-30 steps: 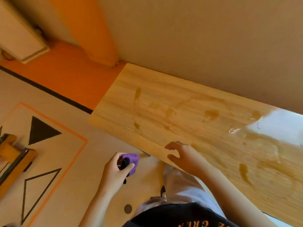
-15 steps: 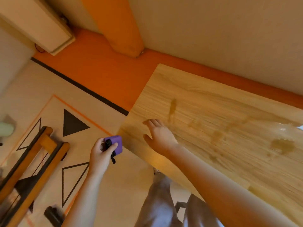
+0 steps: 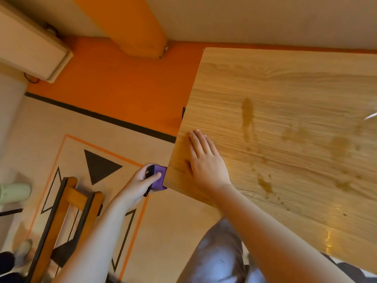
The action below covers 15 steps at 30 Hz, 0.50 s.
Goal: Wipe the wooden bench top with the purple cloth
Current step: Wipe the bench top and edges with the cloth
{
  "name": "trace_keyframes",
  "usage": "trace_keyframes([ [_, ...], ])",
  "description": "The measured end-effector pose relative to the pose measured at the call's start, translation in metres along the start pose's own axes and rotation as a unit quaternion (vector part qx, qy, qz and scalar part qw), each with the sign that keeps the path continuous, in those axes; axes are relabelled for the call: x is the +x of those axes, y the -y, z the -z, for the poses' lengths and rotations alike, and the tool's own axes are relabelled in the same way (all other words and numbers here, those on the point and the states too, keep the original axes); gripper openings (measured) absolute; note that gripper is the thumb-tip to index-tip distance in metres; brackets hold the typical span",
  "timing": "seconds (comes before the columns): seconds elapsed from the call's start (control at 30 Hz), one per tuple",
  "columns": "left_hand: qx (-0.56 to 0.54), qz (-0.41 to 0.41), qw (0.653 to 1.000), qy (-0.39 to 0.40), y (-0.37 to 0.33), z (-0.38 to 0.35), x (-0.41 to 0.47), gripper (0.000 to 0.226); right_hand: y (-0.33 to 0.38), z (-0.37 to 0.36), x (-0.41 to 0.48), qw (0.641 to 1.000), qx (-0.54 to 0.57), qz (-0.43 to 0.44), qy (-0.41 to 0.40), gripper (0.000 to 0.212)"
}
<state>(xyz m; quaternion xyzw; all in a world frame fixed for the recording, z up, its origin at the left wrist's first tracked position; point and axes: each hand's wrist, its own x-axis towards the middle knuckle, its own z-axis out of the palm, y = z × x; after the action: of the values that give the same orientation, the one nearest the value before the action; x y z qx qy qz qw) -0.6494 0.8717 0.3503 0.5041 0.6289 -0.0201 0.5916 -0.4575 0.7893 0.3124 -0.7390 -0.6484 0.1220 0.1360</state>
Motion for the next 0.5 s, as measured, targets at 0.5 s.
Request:
trace_keyframes([
  [0.5,-0.060,-0.050,0.996,-0.039,-0.004,-0.009,0.009,0.035,0.003,0.001,0.003,1.000,-0.008,-0.010,0.016,0.059],
])
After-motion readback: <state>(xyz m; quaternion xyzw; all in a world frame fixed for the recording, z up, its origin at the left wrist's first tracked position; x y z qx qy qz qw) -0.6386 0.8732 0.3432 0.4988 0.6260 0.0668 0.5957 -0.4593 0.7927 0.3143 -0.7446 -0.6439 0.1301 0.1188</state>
